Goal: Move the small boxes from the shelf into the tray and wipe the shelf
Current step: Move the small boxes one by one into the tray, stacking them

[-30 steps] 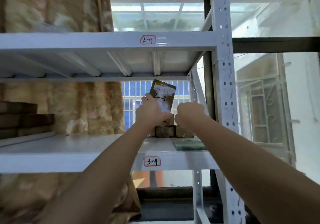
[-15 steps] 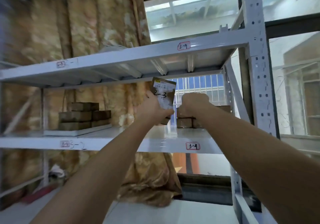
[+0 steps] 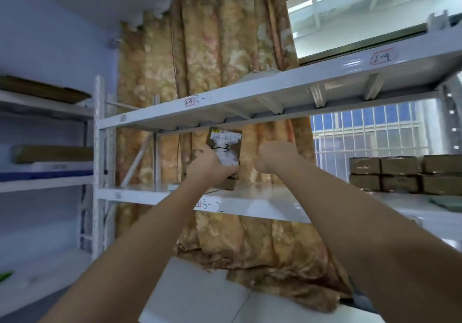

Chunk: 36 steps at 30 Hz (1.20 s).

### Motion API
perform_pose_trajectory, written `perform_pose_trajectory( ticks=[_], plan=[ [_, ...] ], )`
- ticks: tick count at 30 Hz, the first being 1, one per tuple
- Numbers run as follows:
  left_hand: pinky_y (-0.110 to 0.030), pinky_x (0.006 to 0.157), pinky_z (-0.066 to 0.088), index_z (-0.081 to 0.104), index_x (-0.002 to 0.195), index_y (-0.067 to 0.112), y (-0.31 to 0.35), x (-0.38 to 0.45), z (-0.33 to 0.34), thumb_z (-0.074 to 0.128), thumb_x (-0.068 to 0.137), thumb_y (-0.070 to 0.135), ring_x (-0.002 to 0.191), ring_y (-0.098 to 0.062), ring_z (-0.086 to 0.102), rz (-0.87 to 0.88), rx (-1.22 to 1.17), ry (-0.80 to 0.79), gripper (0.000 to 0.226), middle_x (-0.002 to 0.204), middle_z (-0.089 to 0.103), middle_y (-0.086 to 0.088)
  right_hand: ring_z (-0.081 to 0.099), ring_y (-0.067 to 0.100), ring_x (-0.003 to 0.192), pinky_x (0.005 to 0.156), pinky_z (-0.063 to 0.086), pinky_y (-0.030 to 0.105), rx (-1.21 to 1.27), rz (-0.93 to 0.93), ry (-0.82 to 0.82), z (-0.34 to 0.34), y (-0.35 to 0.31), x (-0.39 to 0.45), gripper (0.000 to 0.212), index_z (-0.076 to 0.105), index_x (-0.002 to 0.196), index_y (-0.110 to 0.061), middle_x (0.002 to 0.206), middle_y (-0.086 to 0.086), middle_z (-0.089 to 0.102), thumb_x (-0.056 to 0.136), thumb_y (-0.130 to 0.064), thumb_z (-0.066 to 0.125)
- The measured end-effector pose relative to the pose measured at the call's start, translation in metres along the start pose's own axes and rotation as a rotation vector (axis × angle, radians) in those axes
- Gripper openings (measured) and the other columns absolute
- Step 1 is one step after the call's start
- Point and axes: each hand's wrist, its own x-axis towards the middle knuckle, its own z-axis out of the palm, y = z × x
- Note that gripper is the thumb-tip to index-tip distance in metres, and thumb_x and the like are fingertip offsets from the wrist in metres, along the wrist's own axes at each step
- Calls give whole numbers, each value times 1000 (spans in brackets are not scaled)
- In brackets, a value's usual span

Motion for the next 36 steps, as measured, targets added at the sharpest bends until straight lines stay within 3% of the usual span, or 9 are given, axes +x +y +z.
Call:
perform_pose_trajectory(
  ticks=[4, 11, 15, 19, 23, 26, 31, 36],
  plan=[
    [-38, 79, 50, 17, 140, -4, -41, 5, -10, 72, 70, 58, 110, -31, 55, -17, 6, 22, 109, 130, 47, -18, 52, 24, 87, 81, 47, 34, 7, -24, -28, 13, -46, 12, 22, 58, 104, -12, 96, 5, 53, 93, -24, 44],
    [-35, 75, 43, 1, 147, -4, -81, 29, -14, 66, 75, 61, 122, -34, 49, -69, 86, 14, 117, 147, 33, -21, 60, 26, 96, 89, 51, 38, -7, -38, -88, 36, -92, 44, 29, 61, 111, -11, 109, 7, 61, 92, -26, 44],
    [-33, 68, 43, 8, 145, -6, -103, 47, -8, 71, 73, 57, 112, -32, 55, -40, 106, 30, 114, 133, 47, -20, 57, 25, 98, 84, 47, 33, -24, -81, -74, 54, -106, 66, 30, 58, 112, -12, 105, 4, 59, 94, -28, 41],
    [-42, 91, 46, 12, 144, -4, -121, 70, -9, 70, 72, 60, 128, -33, 43, 24, 191, 38, 113, 146, 32, -18, 58, 27, 97, 85, 48, 34, 29, -112, -57, 73, -116, 96, 28, 58, 112, -9, 94, 6, 53, 94, -24, 42],
    [-42, 102, 42, 13, 144, -4, -132, 112, -4, 70, 69, 63, 138, -29, 30, 69, 219, 67, 115, 151, 24, -15, 56, 27, 96, 81, 45, 32, 45, -127, -18, 89, -120, 140, 26, 59, 106, -9, 97, 7, 55, 94, -25, 42],
    [-37, 93, 44, 18, 143, -1, -133, 150, 9, 70, 72, 60, 130, -29, 39, 85, 190, 95, 107, 144, 34, -14, 56, 26, 104, 82, 41, 32, 75, -103, 9, 99, -117, 177, 30, 58, 113, -10, 110, 7, 58, 96, -28, 41],
    [-33, 83, 43, 8, 147, -1, -132, 198, 34, 68, 77, 55, 129, -30, 42, 105, 129, 72, 108, 148, 31, -14, 53, 28, 115, 96, 44, 37, 106, -55, 64, 115, -111, 231, 38, 50, 129, -10, 125, 10, 54, 93, -22, 46],
    [-44, 94, 48, 17, 144, 3, -140, 245, 53, 71, 70, 60, 125, -31, 46, 119, 69, 80, 107, 144, 34, -14, 57, 26, 105, 85, 49, 35, 53, -17, 109, 135, -110, 276, 35, 59, 119, -13, 115, 7, 59, 86, -24, 53]
  ],
)
